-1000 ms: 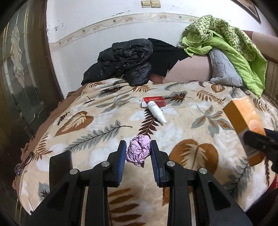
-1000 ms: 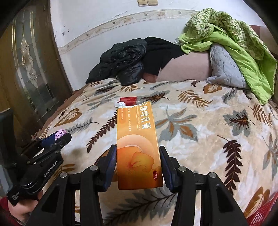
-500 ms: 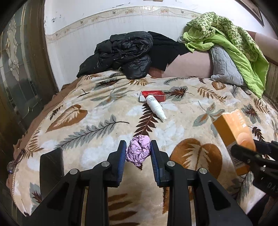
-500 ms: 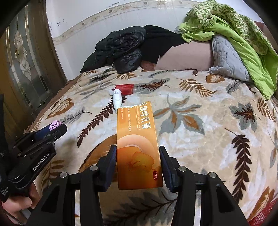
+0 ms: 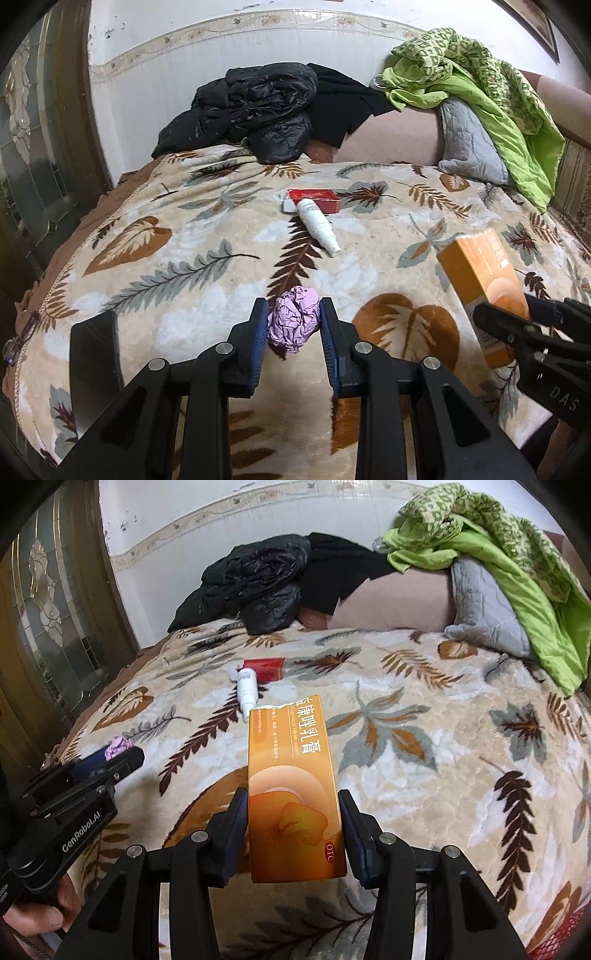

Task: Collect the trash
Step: 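Lift the pink tissue with the left gripper while the right lifts the orange box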

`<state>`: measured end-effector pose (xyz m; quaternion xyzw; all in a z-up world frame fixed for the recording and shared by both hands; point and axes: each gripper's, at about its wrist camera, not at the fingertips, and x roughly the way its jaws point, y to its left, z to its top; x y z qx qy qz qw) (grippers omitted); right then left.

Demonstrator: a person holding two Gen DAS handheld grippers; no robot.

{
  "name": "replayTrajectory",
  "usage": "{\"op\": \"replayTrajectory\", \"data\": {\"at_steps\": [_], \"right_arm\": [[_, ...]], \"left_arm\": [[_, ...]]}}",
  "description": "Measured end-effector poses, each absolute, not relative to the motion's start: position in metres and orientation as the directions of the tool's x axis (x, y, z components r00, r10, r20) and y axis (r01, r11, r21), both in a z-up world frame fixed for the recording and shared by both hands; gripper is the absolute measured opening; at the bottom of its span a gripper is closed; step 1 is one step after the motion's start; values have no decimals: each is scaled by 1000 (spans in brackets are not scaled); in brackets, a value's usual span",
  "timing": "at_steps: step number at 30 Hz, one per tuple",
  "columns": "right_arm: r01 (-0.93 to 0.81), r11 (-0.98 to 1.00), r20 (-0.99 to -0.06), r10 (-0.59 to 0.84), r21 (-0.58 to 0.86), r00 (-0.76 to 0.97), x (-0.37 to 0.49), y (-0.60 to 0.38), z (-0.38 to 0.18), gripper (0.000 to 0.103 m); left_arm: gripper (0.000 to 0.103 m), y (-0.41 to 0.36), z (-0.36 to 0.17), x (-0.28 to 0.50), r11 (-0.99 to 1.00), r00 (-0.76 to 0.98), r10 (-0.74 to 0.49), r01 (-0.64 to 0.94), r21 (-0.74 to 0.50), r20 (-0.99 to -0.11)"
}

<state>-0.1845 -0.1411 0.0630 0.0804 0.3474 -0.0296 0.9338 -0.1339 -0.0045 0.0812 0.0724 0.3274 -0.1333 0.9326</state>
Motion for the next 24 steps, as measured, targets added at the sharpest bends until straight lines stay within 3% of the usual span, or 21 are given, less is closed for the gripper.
{"op": "replayTrajectory", "data": {"at_steps": [12,24], "right_arm": [[179,979,-620,-82,96,780,-211,-164,87,51],[210,970,-652,-79,125,754,-212,-170,79,51]], "left_arm": [[27,-24,82,-140,933,737,-269,360,24,-621],[27,-24,83,-143,928,735,-282,372,19,-617]]}}
